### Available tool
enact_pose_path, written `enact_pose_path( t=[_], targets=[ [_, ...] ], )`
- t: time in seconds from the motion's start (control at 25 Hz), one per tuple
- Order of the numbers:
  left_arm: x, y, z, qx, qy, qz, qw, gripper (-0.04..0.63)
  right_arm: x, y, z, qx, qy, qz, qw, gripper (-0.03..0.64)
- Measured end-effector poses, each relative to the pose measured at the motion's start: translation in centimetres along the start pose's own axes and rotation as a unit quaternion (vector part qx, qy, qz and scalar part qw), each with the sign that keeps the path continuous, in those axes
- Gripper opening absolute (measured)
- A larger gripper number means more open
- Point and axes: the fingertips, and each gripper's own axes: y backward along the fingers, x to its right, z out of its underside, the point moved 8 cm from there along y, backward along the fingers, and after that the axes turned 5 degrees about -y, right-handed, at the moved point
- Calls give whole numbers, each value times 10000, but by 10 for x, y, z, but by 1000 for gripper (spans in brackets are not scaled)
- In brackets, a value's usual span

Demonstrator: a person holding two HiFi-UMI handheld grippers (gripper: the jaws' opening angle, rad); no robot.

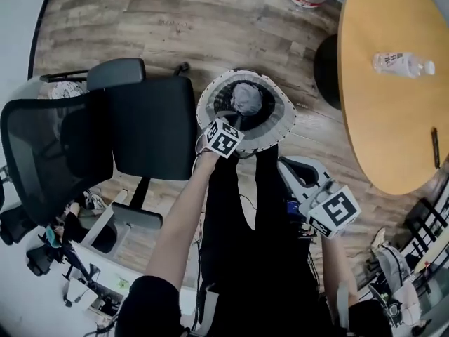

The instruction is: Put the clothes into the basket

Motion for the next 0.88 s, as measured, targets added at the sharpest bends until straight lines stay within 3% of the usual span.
enact_pose_path(
  t=[0.24, 0.6, 0.88],
  targets=[
    [35, 77, 2, 342, 341, 343, 9982, 12, -32, 18, -17, -13, 260, 102, 9996, 17],
    [53, 193, -28, 1278, 532, 287, 9900, 12, -62, 36, -54, 630, 534, 400, 9958, 17],
    [55, 279, -36, 2307, 1103, 327, 9662, 12, -72, 53, -76, 866, 724, 494, 9924, 17]
  ],
)
